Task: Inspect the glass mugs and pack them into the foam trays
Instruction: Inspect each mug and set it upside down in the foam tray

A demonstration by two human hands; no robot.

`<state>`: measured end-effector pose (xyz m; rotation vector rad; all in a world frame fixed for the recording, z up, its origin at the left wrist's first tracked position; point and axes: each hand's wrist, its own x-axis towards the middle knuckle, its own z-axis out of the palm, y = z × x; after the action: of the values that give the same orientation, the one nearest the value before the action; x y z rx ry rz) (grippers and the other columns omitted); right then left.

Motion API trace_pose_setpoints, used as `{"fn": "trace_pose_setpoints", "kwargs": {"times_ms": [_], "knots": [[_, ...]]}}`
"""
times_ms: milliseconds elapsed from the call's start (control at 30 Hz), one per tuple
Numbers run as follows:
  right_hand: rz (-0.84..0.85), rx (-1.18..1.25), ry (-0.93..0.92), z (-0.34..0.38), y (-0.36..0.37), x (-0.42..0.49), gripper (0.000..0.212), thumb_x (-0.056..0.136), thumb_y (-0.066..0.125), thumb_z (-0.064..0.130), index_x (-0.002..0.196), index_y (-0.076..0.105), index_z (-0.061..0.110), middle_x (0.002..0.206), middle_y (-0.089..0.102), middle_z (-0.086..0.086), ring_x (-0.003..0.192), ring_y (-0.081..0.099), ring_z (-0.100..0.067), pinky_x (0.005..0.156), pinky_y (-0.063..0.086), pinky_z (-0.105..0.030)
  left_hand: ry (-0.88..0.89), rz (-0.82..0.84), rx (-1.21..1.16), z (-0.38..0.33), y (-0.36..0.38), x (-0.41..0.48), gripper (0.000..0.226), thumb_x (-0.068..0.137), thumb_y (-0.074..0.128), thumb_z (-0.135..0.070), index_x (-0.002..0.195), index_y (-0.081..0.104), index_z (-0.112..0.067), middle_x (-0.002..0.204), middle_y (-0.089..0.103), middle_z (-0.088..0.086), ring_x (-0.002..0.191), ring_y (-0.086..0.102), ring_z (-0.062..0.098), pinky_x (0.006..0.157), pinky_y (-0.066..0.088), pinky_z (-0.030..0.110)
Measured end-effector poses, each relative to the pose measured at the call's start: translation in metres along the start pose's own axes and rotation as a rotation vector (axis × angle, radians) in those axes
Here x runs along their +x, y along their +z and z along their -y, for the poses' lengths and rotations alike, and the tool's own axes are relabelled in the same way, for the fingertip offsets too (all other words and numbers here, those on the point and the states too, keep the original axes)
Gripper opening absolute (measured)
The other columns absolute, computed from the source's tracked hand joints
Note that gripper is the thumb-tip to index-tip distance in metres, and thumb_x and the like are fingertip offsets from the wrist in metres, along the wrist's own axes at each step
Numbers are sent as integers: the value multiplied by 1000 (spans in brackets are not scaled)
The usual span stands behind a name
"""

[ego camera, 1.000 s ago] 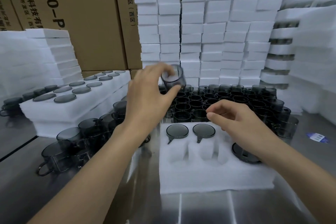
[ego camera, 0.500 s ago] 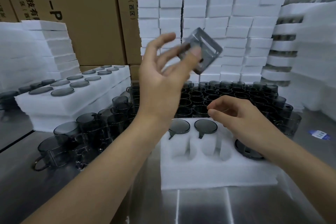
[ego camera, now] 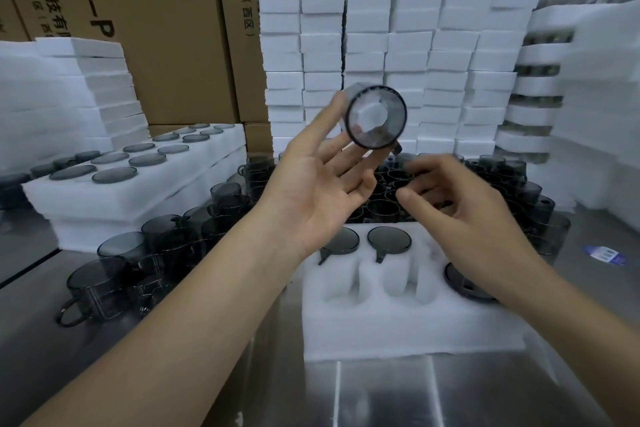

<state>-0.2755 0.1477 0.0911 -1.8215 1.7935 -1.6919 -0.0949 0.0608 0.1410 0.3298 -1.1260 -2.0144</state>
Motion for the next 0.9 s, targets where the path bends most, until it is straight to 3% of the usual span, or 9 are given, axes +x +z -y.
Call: {"fn": "trace_pose_setpoints", "kwargs": {"times_ms": [67,200,333,467,533,633,700,767,900], "knots": [[-104,59,-99,10,1,-4,44,94,76,43,134,57,39,109,68,15,94,69,-13,72,55,-20,102,-63,234,6,3,0,43,91,82,-46,123,75,-18,114,81,-1,102,78,15,81,55,26],[-194,22,-189,19,9,-10,60,84,85,42,134,53,42,112,63,15,99,69,-14,73,57,-29,264,-148,457,18,3,1,72,74,93,-39,136,60,-25,115,81,1,110,78,17,98,58,39],[-268,-47,-147,19,9,-11,59,81,88,32,131,55,36,124,62,10,111,65,-9,84,56,-30,275,-105,548,22,3,1,67,75,91,-43,132,61,-26,111,82,-2,108,78,15,93,59,36],[-268,330,-13,30,5,-6,38,93,83,30,126,66,22,113,77,2,102,76,-14,86,63,-33,317,-143,624,13,4,3,36,84,78,-56,111,75,-32,104,82,-6,87,71,8,79,47,32],[-195,630,198,39,-2,0,36,97,73,44,118,72,15,107,80,-9,99,80,-20,84,65,-35,338,-172,639,5,2,4,29,84,72,-60,102,78,-38,102,80,-12,78,54,10,71,39,30],[33,860,435,46,-11,5,63,88,60,63,117,75,8,104,81,-12,95,80,-22,75,64,-27,320,-125,654,1,-1,4,33,82,72,-61,111,79,-47,110,78,-18,80,52,9,76,39,32],[132,868,489,46,-10,4,70,87,55,66,116,76,6,98,80,-12,86,79,-21,70,64,-25,277,-62,691,3,0,4,40,84,71,-64,119,79,-47,118,77,-17,85,53,7,80,39,32],[176,866,521,45,-5,3,73,91,52,67,120,74,4,94,79,-13,80,78,-21,67,63,-26,248,-12,693,7,0,4,39,87,68,-66,116,82,-43,108,75,-15,86,50,8,79,38,31],[185,995,498,42,-5,1,56,102,51,53,136,68,12,111,79,-19,99,80,-28,74,65,-31,288,-85,708,11,-4,6,40,89,69,-70,112,83,-41,96,74,-25,80,57,-1,76,41,26]]}}
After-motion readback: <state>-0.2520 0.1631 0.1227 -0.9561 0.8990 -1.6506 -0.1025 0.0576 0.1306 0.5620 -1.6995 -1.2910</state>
